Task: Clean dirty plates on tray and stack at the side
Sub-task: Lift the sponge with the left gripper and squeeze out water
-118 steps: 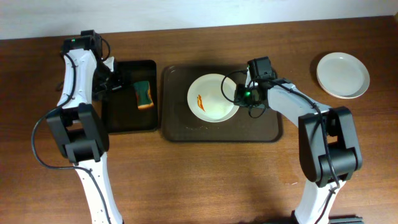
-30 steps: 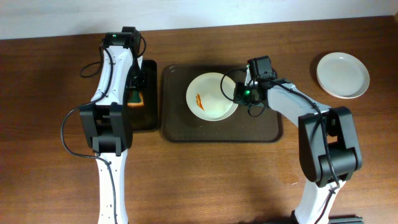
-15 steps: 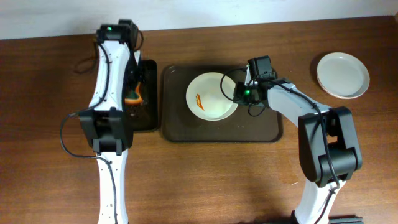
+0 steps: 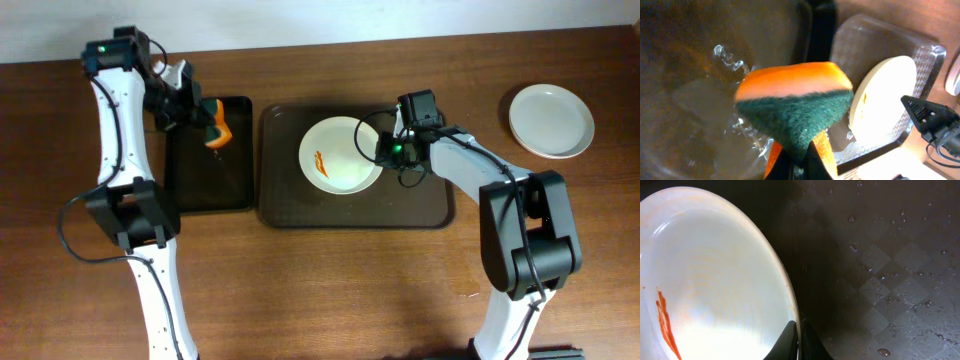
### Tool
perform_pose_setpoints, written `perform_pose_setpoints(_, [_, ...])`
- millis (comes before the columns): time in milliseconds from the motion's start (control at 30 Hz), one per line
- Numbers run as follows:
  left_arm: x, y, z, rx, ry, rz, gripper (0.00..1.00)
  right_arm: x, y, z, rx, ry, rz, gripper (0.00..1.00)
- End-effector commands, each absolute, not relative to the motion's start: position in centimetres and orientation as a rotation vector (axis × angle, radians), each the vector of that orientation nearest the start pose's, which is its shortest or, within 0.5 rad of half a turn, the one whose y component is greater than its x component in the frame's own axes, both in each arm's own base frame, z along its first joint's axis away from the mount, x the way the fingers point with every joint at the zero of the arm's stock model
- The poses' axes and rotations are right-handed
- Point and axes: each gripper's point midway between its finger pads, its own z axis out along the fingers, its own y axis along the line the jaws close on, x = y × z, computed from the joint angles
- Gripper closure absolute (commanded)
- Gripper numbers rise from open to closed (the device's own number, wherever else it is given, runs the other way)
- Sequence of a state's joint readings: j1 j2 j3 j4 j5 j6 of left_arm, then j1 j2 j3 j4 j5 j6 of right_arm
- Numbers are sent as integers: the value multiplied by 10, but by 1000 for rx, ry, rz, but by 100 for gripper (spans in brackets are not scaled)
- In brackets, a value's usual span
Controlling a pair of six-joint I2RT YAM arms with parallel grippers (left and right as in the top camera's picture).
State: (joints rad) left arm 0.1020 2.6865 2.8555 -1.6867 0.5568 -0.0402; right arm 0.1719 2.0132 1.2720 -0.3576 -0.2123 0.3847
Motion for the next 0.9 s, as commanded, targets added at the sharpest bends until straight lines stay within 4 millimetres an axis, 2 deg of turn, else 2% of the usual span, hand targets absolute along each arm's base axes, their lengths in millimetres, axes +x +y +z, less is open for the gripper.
perform_pose_setpoints(0, [502,-20,127,-106,2975,-515,100,456,120,19,201,2689,479,94])
perform_pose_setpoints(67, [492,-25,74,-138,3109,-553,100,456,121,19,201,2688,480,93])
perform_pose_setpoints(100, [483,-25,60,-155,3162,-557,100,455,120,18,203,2694,478,93])
perform_pose_setpoints(133, [480,-23,59,-163,3176,-554,100,454,120,18,203,2697,477,93])
perform_pose_setpoints(200, [485,-22,81,-152,3123,-545,100,455,120,19,203,2694,478,93])
perform_pose_setpoints(233, [487,-21,114,-142,3051,-528,100,454,121,18,202,2697,482,93])
perform_pose_setpoints(300, [485,-21,166,-107,2944,-504,100,454,121,18,202,2698,481,94])
perform_pose_setpoints(333, [484,-22,178,-92,2919,-491,100,454,121,18,202,2697,482,93])
perform_pose_setpoints(367, [484,-14,175,-92,2931,-386,100,455,121,19,202,2694,482,94])
perform_pose_setpoints(400, [484,-9,149,-108,2997,-345,100,455,121,19,202,2694,482,94])
perform_pose_setpoints(467, [485,-15,85,-125,3105,-400,100,455,121,19,202,2695,482,94])
perform_pose_setpoints(500, [476,-17,48,-162,3193,-416,100,454,121,18,203,2698,481,94])
perform_pose_setpoints(533, [470,-15,43,-174,3220,-414,100,454,121,18,204,2700,481,94])
perform_pose_setpoints(567, [472,-12,60,-177,3197,-410,100,454,121,18,204,2700,481,94])
perform_pose_setpoints(600, [478,-8,92,-168,3134,-393,100,454,121,18,204,2700,481,94])
perform_pose_setpoints(633, [488,-7,130,-144,3028,-380,100,454,121,18,204,2700,481,94])
perform_pose_setpoints(700, [495,-28,211,-48,2804,-433,100,453,121,18,204,2701,481,94])
perform_pose_setpoints(733, [494,-36,225,-17,2770,-426,100,453,121,18,204,2701,481,94])
perform_pose_setpoints(767, [494,-38,224,-6,2772,-413,100,453,121,18,204,2701,481,94])
perform_pose_setpoints(800, [493,-37,218,-5,2796,-359,100,453,121,18,204,2701,481,94])
perform_pose_setpoints(867, [486,-42,183,3,2913,-327,100,453,121,18,204,2701,481,94])
